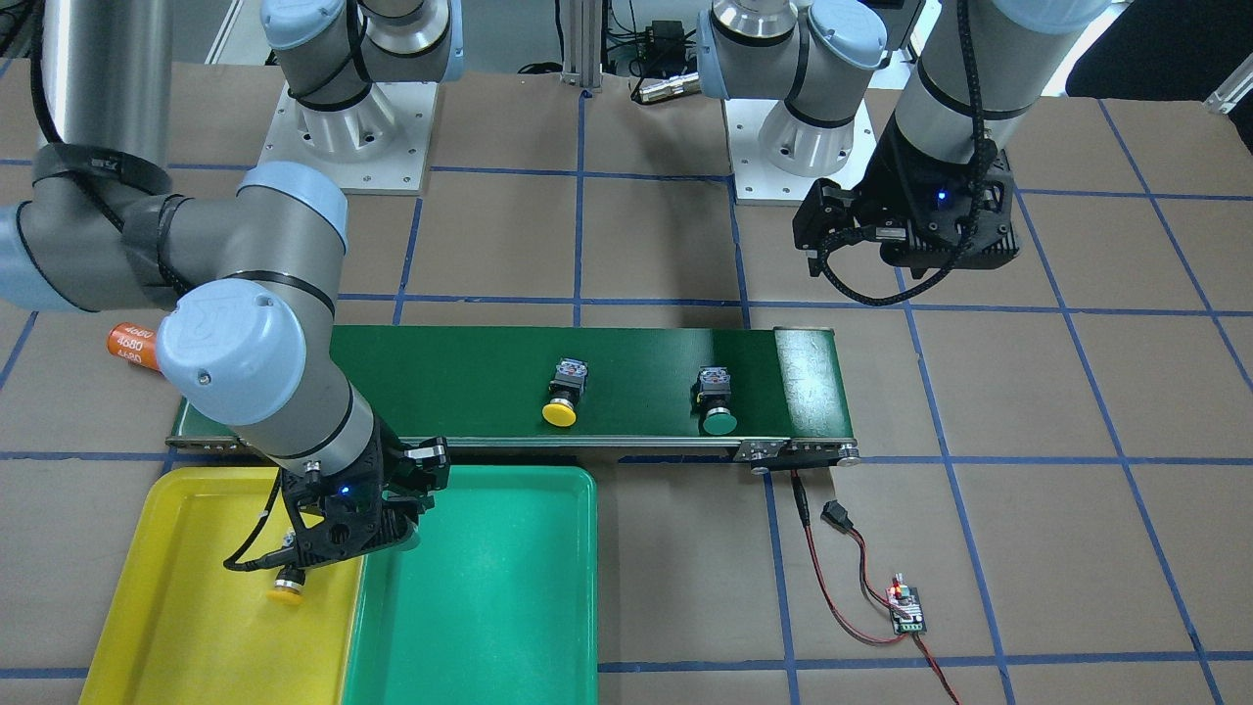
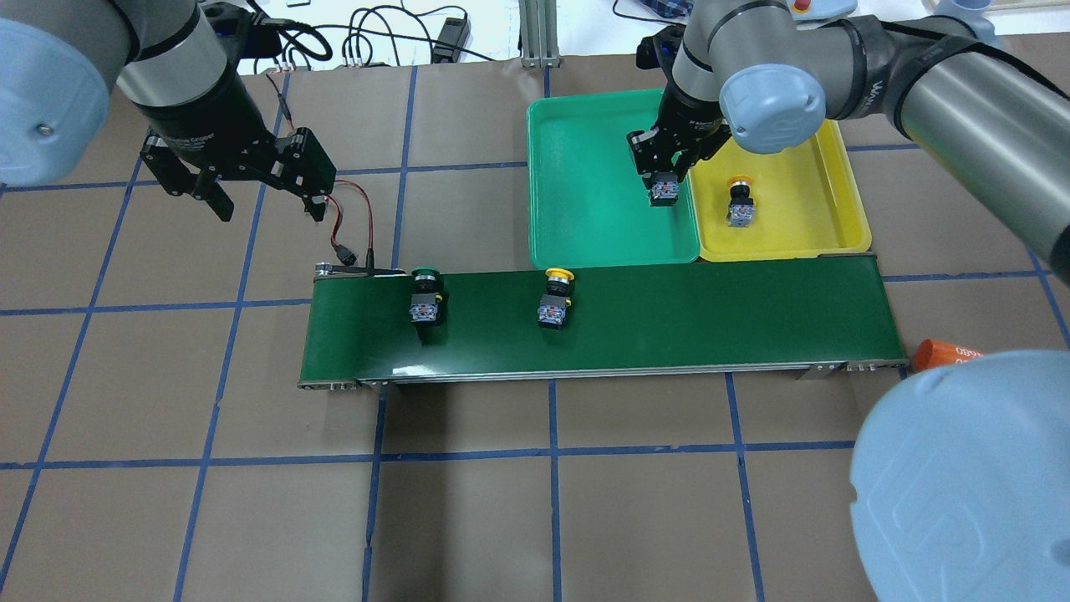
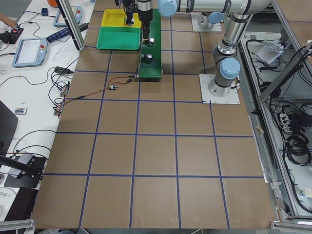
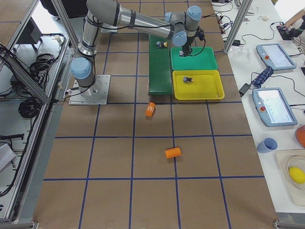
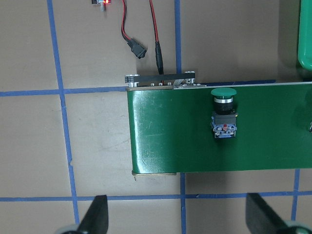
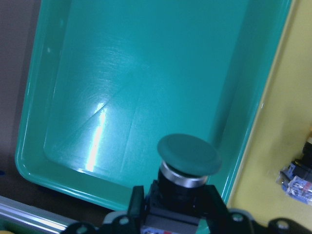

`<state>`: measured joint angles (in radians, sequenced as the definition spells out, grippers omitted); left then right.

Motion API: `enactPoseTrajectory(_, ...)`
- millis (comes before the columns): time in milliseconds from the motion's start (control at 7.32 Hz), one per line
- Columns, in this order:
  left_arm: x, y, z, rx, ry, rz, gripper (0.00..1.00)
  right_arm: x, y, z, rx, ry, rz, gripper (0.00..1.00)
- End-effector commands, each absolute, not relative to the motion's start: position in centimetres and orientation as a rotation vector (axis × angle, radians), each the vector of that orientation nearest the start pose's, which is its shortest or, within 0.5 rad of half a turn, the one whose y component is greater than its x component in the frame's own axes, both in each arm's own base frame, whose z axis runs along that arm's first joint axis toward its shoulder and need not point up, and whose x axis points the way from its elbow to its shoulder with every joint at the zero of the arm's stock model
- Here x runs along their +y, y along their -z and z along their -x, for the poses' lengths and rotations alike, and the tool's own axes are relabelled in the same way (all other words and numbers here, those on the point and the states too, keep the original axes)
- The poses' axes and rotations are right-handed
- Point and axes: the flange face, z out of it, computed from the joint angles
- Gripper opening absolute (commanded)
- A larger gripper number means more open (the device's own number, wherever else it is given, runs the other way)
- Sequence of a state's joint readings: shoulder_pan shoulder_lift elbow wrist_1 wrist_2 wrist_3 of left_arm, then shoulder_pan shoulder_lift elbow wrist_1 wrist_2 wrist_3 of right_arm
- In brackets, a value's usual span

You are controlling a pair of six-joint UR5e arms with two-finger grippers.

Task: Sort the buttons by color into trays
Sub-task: 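Carry the green button into the green tray and open right gripper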

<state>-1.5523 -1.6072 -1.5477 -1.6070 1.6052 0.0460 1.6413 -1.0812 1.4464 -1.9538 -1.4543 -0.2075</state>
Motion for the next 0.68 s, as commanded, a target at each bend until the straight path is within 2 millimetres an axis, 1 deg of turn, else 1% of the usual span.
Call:
enactPoseTrajectory(0, -50.2, -48.1, 12.1, 3.114, -0.066, -0.044, 1.0, -65.8, -29.2, -19.2, 2.993, 0.014, 0.442, 1.0)
enactPoseTrajectory(273, -50.2, -48.0, 12.1, 3.111, -0.068, -0.044, 1.0, -65.2, -29.1, -19.0, 2.995, -0.038, 0.437, 1.0)
enactPoseTrajectory(547, -50.2, -47.9, 12.0, 3.102, -0.071, -0.047, 1.0, -64.1, -29.6, -17.9, 3.002, -0.083, 0.431, 1.0)
